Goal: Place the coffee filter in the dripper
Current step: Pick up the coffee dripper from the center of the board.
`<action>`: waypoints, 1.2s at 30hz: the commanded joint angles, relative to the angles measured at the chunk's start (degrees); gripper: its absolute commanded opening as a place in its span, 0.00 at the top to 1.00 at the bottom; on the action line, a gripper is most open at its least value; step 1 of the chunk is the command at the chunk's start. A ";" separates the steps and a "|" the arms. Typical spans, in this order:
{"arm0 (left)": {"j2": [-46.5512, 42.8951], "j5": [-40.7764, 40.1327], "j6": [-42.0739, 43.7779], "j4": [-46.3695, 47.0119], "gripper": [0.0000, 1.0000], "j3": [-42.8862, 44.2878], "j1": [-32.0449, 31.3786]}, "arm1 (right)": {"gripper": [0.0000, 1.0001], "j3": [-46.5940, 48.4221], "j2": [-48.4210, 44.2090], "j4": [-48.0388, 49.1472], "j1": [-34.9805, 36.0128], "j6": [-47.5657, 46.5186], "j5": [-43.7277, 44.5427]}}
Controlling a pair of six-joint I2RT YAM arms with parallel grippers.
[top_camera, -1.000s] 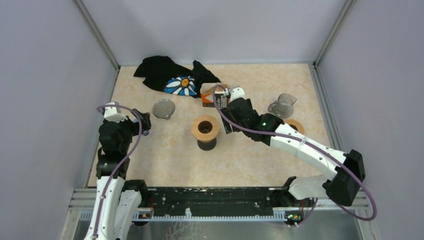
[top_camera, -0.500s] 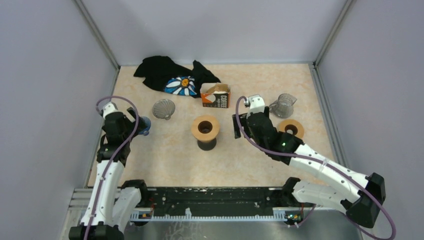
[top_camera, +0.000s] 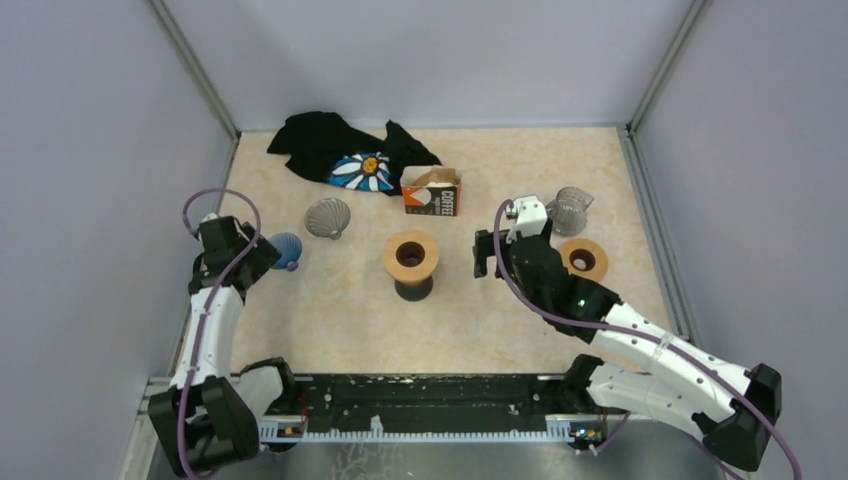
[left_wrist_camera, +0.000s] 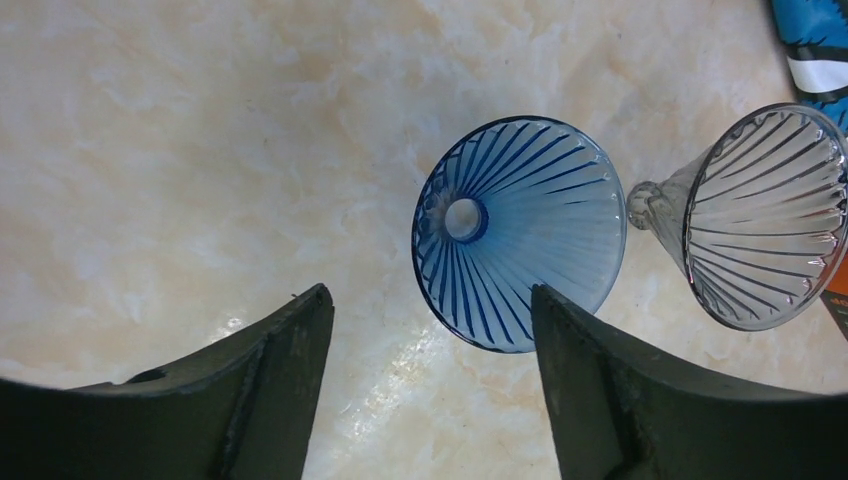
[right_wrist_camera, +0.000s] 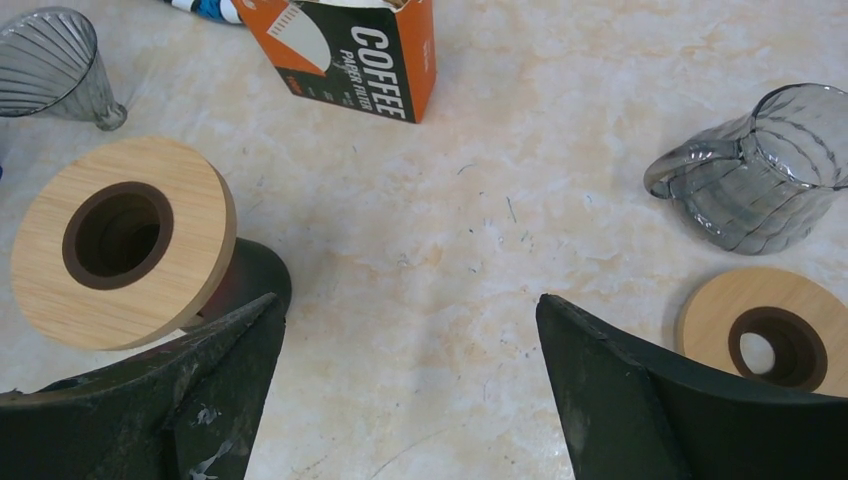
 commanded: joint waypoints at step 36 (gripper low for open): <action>9.08 17.11 5.43 2.30 1.00 4.68 9.86 | 0.01 0.51 -0.79 2.03 -0.25 0.08 0.95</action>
